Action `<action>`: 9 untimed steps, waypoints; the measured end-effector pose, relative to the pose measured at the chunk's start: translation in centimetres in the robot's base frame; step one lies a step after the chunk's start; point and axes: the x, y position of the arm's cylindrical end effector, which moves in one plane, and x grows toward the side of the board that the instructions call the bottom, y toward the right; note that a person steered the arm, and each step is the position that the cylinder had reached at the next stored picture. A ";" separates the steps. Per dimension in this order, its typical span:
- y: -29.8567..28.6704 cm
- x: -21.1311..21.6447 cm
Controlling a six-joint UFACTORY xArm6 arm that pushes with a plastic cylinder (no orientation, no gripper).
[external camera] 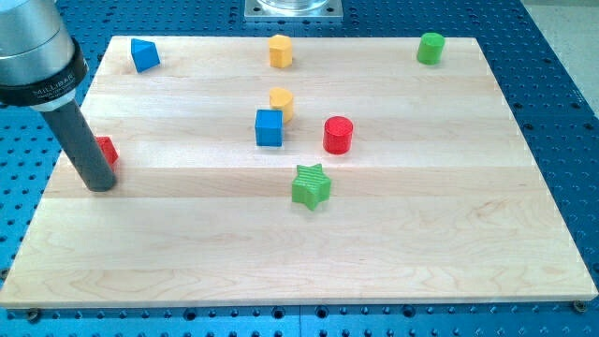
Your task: Place the heart at the right center of the board
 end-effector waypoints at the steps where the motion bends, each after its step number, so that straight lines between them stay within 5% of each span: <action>1: 7.7 -1.4; 3: 18.4 -7.8; 5: 17.8 -11.5; 7: 23.5 -17.8; 8: 24.0 -18.9; 9: 32.1 -16.5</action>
